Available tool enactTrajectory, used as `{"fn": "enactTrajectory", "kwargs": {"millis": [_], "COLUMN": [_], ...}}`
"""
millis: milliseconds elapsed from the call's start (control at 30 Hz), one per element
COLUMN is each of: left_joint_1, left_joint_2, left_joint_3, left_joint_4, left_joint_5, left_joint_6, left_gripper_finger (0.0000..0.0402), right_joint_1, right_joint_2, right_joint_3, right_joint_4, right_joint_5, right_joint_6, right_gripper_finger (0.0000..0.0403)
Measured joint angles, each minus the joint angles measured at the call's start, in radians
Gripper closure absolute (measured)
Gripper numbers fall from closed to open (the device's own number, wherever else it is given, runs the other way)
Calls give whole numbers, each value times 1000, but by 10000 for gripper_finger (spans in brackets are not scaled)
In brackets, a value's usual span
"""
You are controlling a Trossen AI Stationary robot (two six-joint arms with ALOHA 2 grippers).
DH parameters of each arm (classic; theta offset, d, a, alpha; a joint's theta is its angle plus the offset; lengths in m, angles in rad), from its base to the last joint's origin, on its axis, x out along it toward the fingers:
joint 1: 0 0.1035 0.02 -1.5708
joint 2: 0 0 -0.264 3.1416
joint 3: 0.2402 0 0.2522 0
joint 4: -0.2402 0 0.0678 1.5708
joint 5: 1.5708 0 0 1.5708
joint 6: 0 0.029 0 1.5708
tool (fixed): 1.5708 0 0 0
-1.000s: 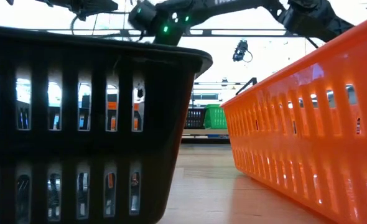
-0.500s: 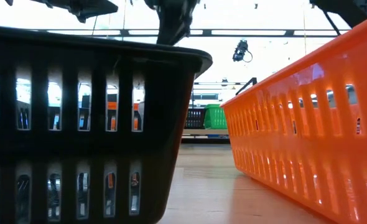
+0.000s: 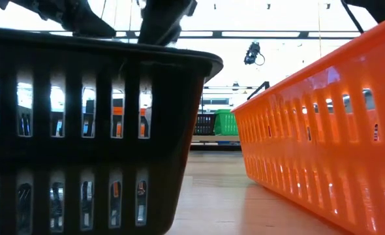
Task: Stack baskets on shelf by color
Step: Stack the right black bin on top of the black bin on the shelf
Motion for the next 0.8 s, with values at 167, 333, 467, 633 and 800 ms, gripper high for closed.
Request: {"fn": "enactTrajectory", "kwargs": {"millis": [167,333,467,633,800], "left_joint_1": [-50,-111,-143,-162,-166], "left_joint_2": [0,26,62,85,89], "left_joint_3": [0,0,0,1,0], "left_joint_4": [-62,-57,-38,-33,-31], "left_joint_5": [-3,-42,-73,-74,-75], "left_joint_6": [-49,-70,-69,-71,-65], "left_gripper_finger": [369,373,370,366,370], "right_joint_1": [48,85,93,75,52], "right_joint_2": [63,91,113,159,188], "right_joint_3": [-1,-1,-1,-1,-2], "right_joint_4": [19,92,132,158,164], "right_joint_5": [-7,-11,2,20,31], "right_joint_6": [38,65,65,56,37], "right_gripper_finger": [273,270,265,265,265]}}
